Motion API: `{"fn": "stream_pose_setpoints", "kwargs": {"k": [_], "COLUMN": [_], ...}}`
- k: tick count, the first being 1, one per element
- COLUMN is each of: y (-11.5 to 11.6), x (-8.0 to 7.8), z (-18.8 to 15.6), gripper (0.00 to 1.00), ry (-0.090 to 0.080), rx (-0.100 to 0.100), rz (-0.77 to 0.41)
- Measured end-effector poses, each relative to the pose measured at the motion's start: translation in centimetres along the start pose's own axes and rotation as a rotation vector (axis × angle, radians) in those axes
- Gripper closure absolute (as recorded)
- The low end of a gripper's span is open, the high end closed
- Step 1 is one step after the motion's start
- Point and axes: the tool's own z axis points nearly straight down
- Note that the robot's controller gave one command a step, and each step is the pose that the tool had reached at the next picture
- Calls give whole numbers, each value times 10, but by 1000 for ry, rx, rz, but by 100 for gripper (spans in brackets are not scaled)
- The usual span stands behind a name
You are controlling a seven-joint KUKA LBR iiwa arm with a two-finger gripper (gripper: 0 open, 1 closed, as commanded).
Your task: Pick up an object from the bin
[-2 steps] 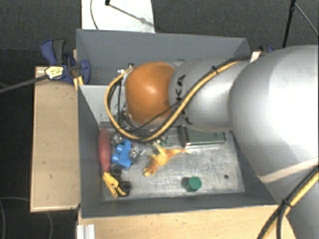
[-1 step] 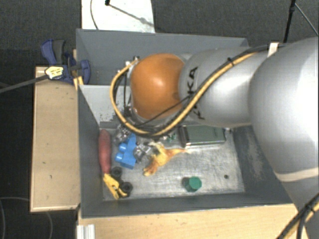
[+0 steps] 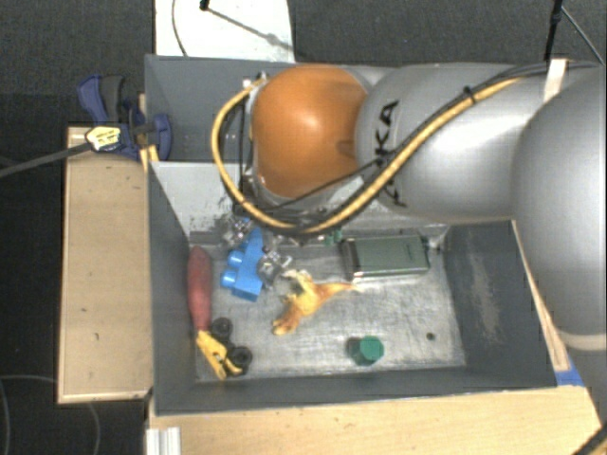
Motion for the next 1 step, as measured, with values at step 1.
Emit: {"fn": "stream_pose_setpoints", "kwargs": {"k": [1], "y": [15], "x": [0], "z": [-37], "gripper": [100], "ry": [-2], "rx": [0], "rz": [17]}}
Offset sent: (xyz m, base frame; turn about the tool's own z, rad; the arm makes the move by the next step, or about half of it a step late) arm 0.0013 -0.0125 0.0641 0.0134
